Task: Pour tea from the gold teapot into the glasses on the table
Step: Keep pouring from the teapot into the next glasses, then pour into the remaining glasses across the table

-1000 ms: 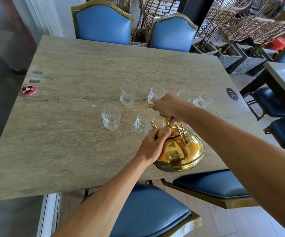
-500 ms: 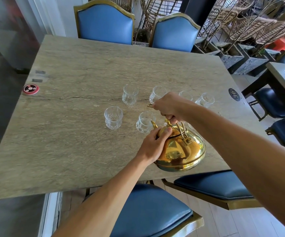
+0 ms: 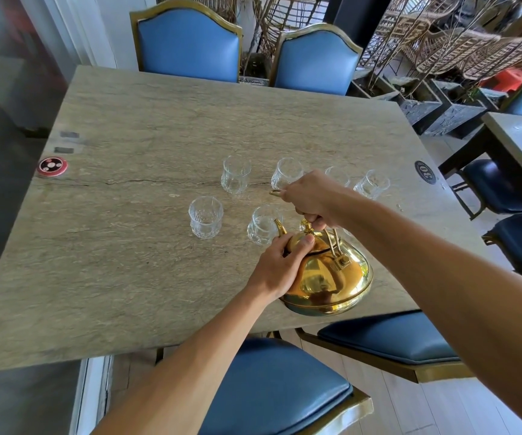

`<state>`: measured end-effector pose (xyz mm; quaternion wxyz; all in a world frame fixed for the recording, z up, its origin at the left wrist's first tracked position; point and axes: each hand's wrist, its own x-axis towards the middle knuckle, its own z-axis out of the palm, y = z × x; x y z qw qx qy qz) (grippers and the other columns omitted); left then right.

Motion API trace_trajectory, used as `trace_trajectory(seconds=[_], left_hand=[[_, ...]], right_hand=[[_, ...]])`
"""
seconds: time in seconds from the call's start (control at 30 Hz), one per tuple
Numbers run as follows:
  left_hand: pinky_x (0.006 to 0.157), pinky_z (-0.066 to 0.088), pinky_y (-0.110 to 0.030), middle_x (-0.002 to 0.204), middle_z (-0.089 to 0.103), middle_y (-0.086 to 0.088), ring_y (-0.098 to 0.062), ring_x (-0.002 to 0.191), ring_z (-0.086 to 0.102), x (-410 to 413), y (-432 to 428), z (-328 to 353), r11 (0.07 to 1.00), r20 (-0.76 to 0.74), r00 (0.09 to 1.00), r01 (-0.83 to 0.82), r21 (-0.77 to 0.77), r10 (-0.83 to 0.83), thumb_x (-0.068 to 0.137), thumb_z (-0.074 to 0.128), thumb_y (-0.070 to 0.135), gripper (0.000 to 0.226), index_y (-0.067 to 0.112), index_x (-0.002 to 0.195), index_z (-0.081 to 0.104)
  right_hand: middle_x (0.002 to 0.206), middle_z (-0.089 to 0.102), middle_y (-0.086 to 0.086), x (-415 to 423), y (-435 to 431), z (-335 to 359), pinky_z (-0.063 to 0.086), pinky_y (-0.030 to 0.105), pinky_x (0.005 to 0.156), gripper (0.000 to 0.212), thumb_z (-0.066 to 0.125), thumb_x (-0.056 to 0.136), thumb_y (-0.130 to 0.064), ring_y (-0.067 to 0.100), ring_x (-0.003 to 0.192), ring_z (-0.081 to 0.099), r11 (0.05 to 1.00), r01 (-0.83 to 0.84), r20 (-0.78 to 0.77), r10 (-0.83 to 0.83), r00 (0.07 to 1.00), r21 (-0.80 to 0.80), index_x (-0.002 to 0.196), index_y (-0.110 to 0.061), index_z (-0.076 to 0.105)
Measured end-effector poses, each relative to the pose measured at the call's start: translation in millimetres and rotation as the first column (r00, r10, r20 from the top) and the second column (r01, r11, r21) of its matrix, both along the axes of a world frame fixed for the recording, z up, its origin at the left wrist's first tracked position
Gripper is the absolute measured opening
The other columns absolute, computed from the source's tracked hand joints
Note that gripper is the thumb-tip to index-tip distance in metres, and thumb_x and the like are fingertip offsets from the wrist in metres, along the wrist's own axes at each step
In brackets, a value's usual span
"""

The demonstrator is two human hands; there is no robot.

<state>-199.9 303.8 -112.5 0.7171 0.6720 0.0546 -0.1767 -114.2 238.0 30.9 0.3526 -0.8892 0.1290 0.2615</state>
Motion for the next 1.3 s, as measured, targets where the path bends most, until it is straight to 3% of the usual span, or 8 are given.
trace_trajectory(seconds=[0.07,0.23,0.47,0.67,0.87,0.97,1.07,1.3], left_hand=[[0.104,0.06,-0.05,0.127,0.071,-0.01,-0.025,0.113,0.074,-1.1,1.5,4.8,1.0,0.015,1.0,-0.002,0.022,0.002,0.073,0.057,0.088,0.05,0.048,0.102,0.071],[0.102,0.06,-0.043,0.131,0.067,-0.006,-0.021,0.115,0.071,-2.4,8.5,15.3,0.997,0.042,0.999,0.03,0.074,-0.033,0.069,0.055,0.087,0.036,0.059,0.09,0.064],[0.102,0.061,-0.043,0.135,0.059,-0.002,-0.022,0.12,0.068,1.3,20.2,14.3,0.985,0.115,0.988,0.085,0.148,-0.102,0.074,0.053,0.086,0.066,0.042,0.121,0.068],[0.093,0.057,-0.031,0.128,0.062,0.0,-0.018,0.115,0.069,-2.6,38.3,19.1,0.982,0.151,0.983,0.081,0.171,-0.108,0.076,0.053,0.084,0.077,0.031,0.128,0.071],[0.101,0.059,-0.042,0.132,0.061,0.0,-0.019,0.117,0.068,-9.3,56.3,22.6,0.985,0.146,0.988,0.019,0.173,-0.044,0.076,0.052,0.085,0.063,0.043,0.12,0.07],[0.103,0.059,-0.048,0.132,0.062,0.001,-0.02,0.117,0.069,-12.8,65.0,22.2,0.984,0.126,0.992,-0.03,0.175,0.008,0.077,0.053,0.086,0.039,0.06,0.104,0.065],[0.105,0.059,-0.046,0.134,0.063,0.002,-0.018,0.118,0.069,-15.4,74.2,21.9,0.984,0.114,0.992,-0.079,0.159,0.061,0.074,0.054,0.087,0.057,0.05,0.114,0.068],[0.096,0.061,-0.037,0.12,0.075,-0.005,-0.019,0.108,0.074,-15.6,94.5,25.1,0.981,0.063,0.99,-0.133,0.143,0.125,0.08,0.057,0.079,0.032,0.052,0.093,0.066]], right_hand=[[0.059,0.037,0.006,-1.9,-2.6,-1.0,0.026,0.022,0.041,0.041,0.049,0.094,-0.014,0.015,0.042,0.029,1.0,0.003,0.017,-0.003,1.0,0.012,0.128,0.003,0.06],[0.058,0.037,0.005,-9.8,-6.9,3.9,0.029,0.018,0.037,0.037,0.049,0.096,-0.014,0.015,0.041,0.031,0.999,0.022,0.072,-0.026,0.997,0.047,0.129,-0.002,0.062],[0.057,0.04,0.003,-25.1,-5.8,7.8,0.03,0.02,0.037,0.033,0.052,0.099,-0.019,0.013,0.04,0.031,0.991,0.075,0.132,-0.09,0.987,0.115,0.131,-0.021,0.063],[0.056,0.038,0.002,-32.2,8.1,11.0,0.027,0.02,0.038,0.036,0.052,0.1,-0.018,0.013,0.04,0.03,0.982,0.083,0.136,-0.106,0.985,0.167,0.135,-0.02,0.06],[0.058,0.038,0.002,-32.1,31.8,18.4,0.029,0.019,0.037,0.033,0.051,0.099,-0.016,0.013,0.043,0.031,0.99,0.019,0.118,-0.035,0.992,0.138,0.13,-0.015,0.063],[0.056,0.039,0.001,-30.9,45.5,20.1,0.029,0.016,0.033,0.033,0.051,0.1,-0.014,0.012,0.04,0.031,0.991,-0.028,0.102,0.015,0.995,0.132,0.131,-0.018,0.063],[0.061,0.04,0.005,-25.4,60.1,17.7,0.028,0.017,0.034,0.032,0.05,0.098,-0.013,0.013,0.043,0.032,0.992,-0.078,0.09,0.069,0.994,0.097,0.126,-0.004,0.063],[0.061,0.045,0.009,-9.2,91.8,10.0,0.029,0.02,0.038,0.034,0.051,0.096,-0.015,0.015,0.04,0.035,0.991,-0.131,0.047,0.129,0.99,0.04,0.124,0.0,0.064]])
